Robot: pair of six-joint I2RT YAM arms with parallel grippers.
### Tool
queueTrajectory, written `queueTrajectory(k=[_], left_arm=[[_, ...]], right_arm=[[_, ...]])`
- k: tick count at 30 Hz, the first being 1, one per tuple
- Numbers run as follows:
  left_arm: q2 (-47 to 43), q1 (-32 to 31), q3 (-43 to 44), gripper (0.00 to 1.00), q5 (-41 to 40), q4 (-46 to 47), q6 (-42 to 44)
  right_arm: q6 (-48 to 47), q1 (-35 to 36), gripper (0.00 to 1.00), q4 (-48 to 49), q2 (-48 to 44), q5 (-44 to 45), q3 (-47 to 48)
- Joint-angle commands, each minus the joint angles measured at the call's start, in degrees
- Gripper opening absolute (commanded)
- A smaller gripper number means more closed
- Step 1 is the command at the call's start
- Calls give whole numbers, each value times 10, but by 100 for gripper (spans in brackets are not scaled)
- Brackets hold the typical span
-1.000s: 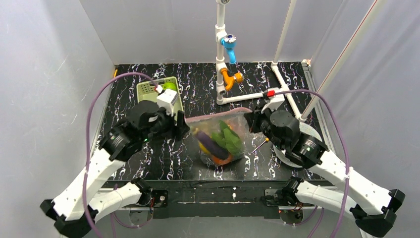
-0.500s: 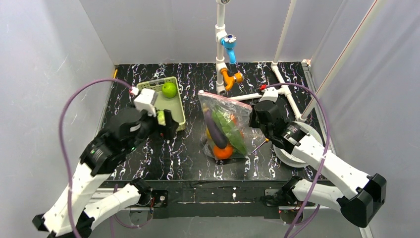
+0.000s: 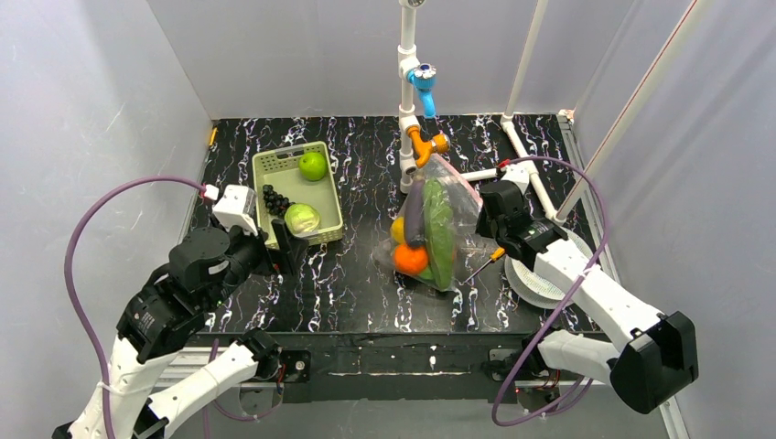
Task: Place the food in the zip-top bag and seal the zipper
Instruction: Place the zipper food storage bag at the center of the board.
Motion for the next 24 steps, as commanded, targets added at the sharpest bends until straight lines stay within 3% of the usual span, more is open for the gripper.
queueTrajectory(k=[1, 9, 15, 17, 18, 24], left_arm=[[1, 2, -11, 93, 3, -12, -15], [-17, 2, -12, 93, 6, -30, -24], [-41, 2, 5, 93, -12, -51, -23], [-48, 2, 12, 93, -24, -56, -21], [-60, 2, 16, 93, -39, -57, -17], [-78, 2, 32, 93, -59, -59, -13]], right_arm=[[44, -24, 1, -37, 18, -12, -18], [75, -91, 4, -45, 41, -67, -44], [32, -96, 39, -95, 22, -99, -5], [21, -96, 55, -112, -3, -101, 7], [7, -96, 69, -129, -59, -112, 23], [-6, -96, 88, -130, -165, -169, 47]])
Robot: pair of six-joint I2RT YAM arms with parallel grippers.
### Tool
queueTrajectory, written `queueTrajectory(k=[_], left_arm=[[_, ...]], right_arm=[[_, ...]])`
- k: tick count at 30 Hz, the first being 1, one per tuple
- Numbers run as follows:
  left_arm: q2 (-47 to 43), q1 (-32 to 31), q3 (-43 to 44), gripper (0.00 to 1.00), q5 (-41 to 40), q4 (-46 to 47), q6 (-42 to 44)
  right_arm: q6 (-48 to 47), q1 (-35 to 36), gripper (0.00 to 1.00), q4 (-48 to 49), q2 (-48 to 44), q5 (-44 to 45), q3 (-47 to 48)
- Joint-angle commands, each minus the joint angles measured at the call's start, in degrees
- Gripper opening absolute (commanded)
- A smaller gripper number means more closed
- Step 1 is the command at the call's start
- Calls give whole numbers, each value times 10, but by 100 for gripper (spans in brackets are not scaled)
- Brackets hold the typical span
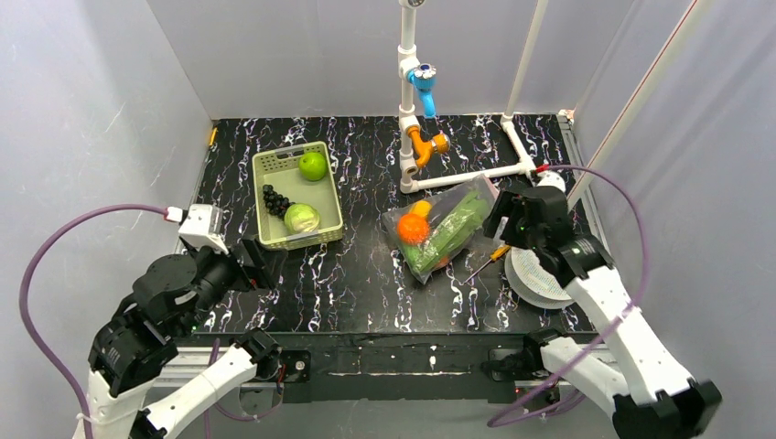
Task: Place the food in the zip-top bag and seal the zipper
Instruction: Place the zipper food storage bag at the center of the board, then reset both arms
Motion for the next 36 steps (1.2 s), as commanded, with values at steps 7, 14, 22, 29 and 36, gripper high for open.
queueTrajectory(k=[7, 14, 22, 29, 36], left_arm=[[-50, 1, 64, 93, -50, -13, 27], [-121, 2, 87, 97, -75, 40, 80], [-163, 2, 112, 98, -98, 83, 133], [-156, 2, 146, 98, -117, 71, 160], [-150, 2, 150, 98, -119, 71, 168]], right_arm=[[-40, 1, 98, -38, -148, -57, 111], [-80, 1, 98, -34, -238, -76, 179], [-102, 1, 98, -35, -337, 0, 240], [-122, 1, 98, -62, -365, 83, 287], [-102, 1, 98, -112, -321, 144, 322]])
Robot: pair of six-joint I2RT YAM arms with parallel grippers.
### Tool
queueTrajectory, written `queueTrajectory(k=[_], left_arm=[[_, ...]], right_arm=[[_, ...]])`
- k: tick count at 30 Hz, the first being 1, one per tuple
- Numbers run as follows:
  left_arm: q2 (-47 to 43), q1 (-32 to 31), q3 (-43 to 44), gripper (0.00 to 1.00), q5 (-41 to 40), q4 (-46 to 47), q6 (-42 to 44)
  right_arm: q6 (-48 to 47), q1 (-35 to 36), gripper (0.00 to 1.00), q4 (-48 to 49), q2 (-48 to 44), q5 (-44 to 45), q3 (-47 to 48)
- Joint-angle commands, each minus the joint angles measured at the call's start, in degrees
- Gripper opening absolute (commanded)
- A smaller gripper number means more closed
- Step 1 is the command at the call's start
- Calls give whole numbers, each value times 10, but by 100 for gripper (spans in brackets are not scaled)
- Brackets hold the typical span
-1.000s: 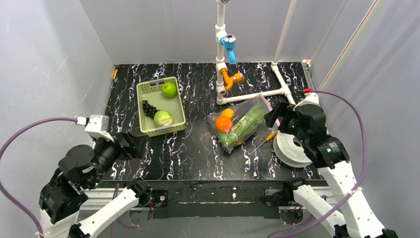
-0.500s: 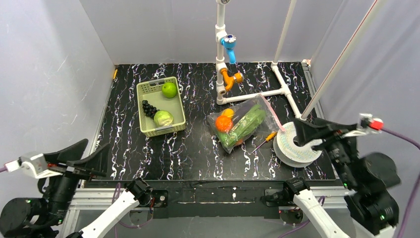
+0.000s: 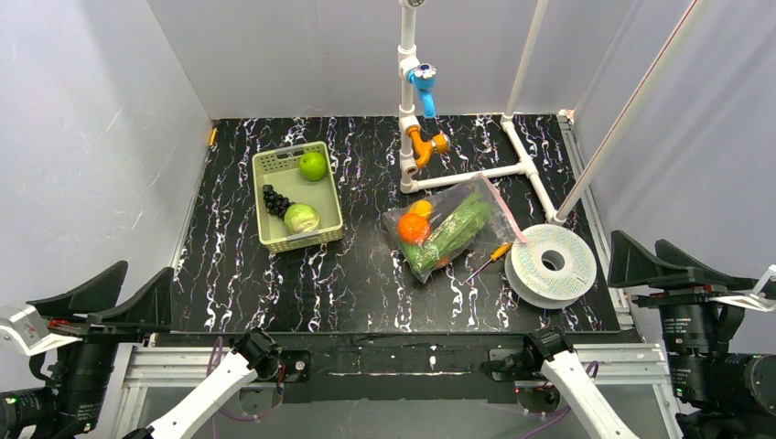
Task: Place the food in the zip-top bag and seal the zipper
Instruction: Reset both arms
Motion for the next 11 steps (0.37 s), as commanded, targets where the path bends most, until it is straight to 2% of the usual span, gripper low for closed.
queueTrajectory(k=[1, 11], left_arm=[[23, 1, 4, 98, -12, 8, 13], [23, 1, 1, 98, -11, 0, 4]], right_arm=[[5, 1, 98, -24, 41, 52, 13], [-1, 1, 98, 0, 32, 39, -13]])
